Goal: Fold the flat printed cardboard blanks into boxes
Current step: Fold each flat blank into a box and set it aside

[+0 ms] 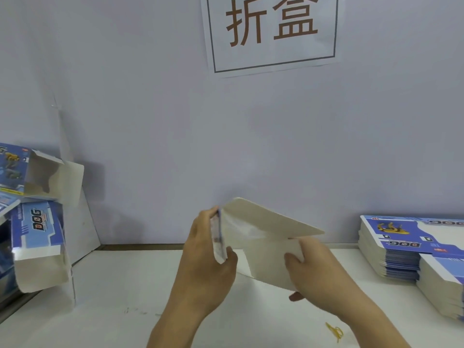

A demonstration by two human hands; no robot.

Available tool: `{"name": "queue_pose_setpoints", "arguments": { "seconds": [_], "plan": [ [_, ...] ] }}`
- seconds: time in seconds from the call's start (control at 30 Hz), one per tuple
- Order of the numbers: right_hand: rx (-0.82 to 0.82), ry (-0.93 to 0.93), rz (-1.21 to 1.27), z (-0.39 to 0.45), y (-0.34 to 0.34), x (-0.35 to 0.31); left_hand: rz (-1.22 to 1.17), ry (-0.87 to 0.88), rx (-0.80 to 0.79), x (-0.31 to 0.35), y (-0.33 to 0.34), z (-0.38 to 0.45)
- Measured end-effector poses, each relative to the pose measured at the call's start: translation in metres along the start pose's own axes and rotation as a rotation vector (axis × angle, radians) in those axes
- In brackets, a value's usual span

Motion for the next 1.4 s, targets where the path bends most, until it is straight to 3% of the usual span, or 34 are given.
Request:
{"name": "queue_pose_setpoints", "arguments": {
  "seconds": [0.1,0.27,0.33,0.53,0.6,0.73,0.83,0.93,1.03,1.17,1.33,1.4],
  "plan": [
    [-0.117,-0.111,-0.179,-0.003,0.005,-0.01,-0.021,0.012,0.062,0.0,-0.002,0.0],
    [-0.096,-0.151,-0.211,-0.004,0.015,-0.015,0.019,0.001,0.131,0.004,-0.004,-0.002],
    [-0.013,-0.075,-0.145,-0.002,0.012,-0.011,0.026,0.017,0.037,0.009,-0.007,-0.003],
    [0.398,0.169,0.326,0.005,-0.014,0.004,0.183,0.042,-0.486,0.004,0.002,-0.009],
    [0.452,0.217,0.363,0.006,-0.02,0.012,0.212,0.042,-0.552,0.003,0.012,-0.013],
    [0.414,0.184,0.357,0.008,-0.029,0.016,0.094,0.096,-0.399,0.006,0.02,-0.013],
    [0.376,0.132,0.32,0.007,-0.035,0.014,0.016,0.054,-0.445,-0.002,0.016,-0.014],
    [0.304,0.101,0.321,0.001,-0.042,0.01,0.107,0.019,-0.486,-0.006,0.01,-0.012],
    [0.132,0.076,0.351,-0.005,-0.047,0.004,0.145,0.095,-0.37,-0.001,0.009,-0.01],
    [0.048,0.033,0.373,-0.003,-0.046,-0.002,-0.088,0.202,-0.201,-0.007,0.008,-0.002],
    [-0.093,-0.133,0.678,-0.004,-0.032,-0.015,-0.416,0.116,-0.175,-0.004,0.005,-0.002],
    [-0.094,-0.198,0.626,-0.004,-0.024,-0.019,-0.454,0.072,-0.139,-0.002,0.007,-0.003]
  ]
}}
Point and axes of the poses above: each hand's wrist, its own z-axis towards the middle knuckle, its own y-axis out of the palm, x = y × z, the point moved 2 cm from there along z, towards the middle knuckle, and after that the axes turned 10 degrees about -y, right-handed, at the moved point
